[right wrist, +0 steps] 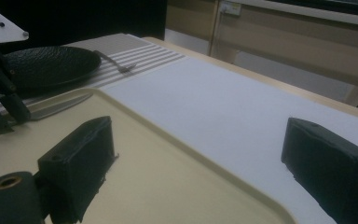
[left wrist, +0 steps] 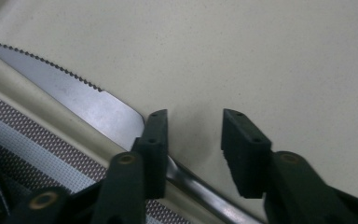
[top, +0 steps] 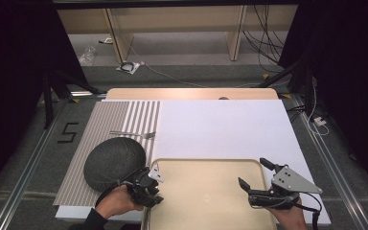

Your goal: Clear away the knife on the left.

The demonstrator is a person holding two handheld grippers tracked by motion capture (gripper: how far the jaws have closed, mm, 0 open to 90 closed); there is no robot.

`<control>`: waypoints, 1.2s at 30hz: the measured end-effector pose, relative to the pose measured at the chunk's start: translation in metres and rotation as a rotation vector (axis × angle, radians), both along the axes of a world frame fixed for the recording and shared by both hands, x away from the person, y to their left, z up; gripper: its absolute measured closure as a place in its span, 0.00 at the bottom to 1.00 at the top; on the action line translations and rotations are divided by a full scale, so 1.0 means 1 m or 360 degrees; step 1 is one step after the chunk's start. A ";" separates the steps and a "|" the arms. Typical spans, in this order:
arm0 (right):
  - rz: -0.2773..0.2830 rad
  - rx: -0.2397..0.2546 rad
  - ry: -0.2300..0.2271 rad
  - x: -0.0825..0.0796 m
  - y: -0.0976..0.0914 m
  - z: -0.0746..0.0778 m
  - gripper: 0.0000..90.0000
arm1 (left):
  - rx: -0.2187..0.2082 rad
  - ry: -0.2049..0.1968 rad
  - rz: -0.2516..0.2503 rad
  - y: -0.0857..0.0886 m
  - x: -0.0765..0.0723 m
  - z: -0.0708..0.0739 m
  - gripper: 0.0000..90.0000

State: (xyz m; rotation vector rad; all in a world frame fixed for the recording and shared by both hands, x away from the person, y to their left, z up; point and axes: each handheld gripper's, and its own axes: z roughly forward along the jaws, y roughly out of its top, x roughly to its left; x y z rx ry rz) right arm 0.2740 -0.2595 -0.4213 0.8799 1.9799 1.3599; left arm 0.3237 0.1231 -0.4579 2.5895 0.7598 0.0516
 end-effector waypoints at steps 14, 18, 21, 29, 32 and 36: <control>-0.0007 0.0015 0.0011 0.001 -0.002 -0.002 0.11 | -0.0033 -0.0090 0.0073 0.005 0.005 0.010 0.30; -0.0011 0.0004 0.0022 0.001 -0.003 -0.001 0.11 | -0.0030 -0.0140 0.0099 0.008 0.007 0.012 0.25; -0.0006 0.0029 0.0010 0.002 -0.002 -0.002 0.11 | -0.0071 -0.0180 0.0132 0.012 0.010 0.016 0.23; 0.0000 0.0018 0.0012 0.003 -0.002 -0.002 0.11 | -0.0137 -0.0274 0.0209 0.022 0.015 0.026 0.22; 0.0000 0.0019 0.0014 0.003 -0.002 -0.003 0.11 | -0.0169 -0.0318 0.0249 0.029 0.018 0.031 0.21; -0.0004 0.0025 0.0011 0.003 -0.004 -0.003 0.11 | -0.0207 -0.0374 0.0311 0.036 0.022 0.037 0.21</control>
